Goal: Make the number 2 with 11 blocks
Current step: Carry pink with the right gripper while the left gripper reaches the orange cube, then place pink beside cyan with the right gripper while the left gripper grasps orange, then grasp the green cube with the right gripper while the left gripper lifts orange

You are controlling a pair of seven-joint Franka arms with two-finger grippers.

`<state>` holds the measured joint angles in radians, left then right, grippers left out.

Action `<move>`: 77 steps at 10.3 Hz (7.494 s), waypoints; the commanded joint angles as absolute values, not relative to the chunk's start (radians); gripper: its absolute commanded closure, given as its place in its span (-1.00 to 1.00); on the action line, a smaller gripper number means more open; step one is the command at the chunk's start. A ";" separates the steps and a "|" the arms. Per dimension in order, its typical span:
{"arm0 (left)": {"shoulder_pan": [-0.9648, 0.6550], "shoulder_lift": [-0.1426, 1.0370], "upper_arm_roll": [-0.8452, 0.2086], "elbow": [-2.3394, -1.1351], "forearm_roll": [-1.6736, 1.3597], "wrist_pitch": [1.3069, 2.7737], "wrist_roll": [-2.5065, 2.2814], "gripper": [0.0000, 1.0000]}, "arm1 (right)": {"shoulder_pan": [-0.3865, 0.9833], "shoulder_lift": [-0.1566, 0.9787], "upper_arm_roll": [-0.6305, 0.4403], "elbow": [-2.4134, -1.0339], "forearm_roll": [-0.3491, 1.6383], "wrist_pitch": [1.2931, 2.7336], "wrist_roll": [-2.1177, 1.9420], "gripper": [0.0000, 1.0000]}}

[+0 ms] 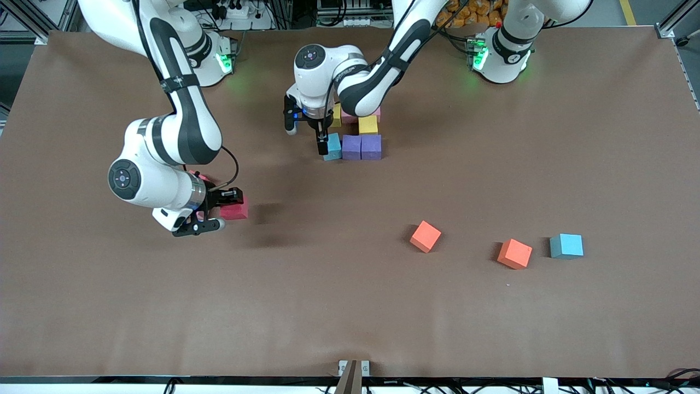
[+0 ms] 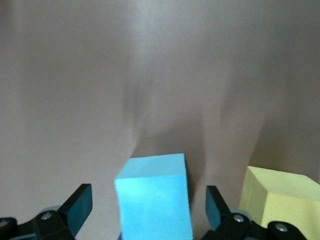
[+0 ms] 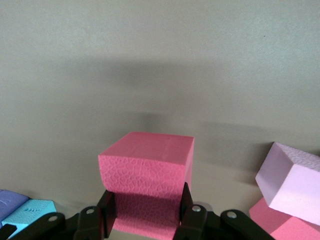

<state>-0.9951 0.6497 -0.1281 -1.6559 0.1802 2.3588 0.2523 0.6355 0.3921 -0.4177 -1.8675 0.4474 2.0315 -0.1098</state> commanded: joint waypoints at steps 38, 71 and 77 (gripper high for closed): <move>-0.371 0.547 -0.179 -1.620 0.166 2.312 -0.328 -1.00 | 1.112 0.474 -0.314 -2.083 0.779 2.448 0.293 0.74; -0.368 0.670 -0.152 -1.635 0.253 2.410 -0.207 -1.00 | 0.643 0.356 -0.614 -1.991 0.463 2.065 -0.944 -1.00; -0.364 0.698 -0.152 -1.638 0.215 2.410 -0.207 -1.00 | 0.304 0.491 -0.457 -1.936 0.445 2.106 -1.527 -1.00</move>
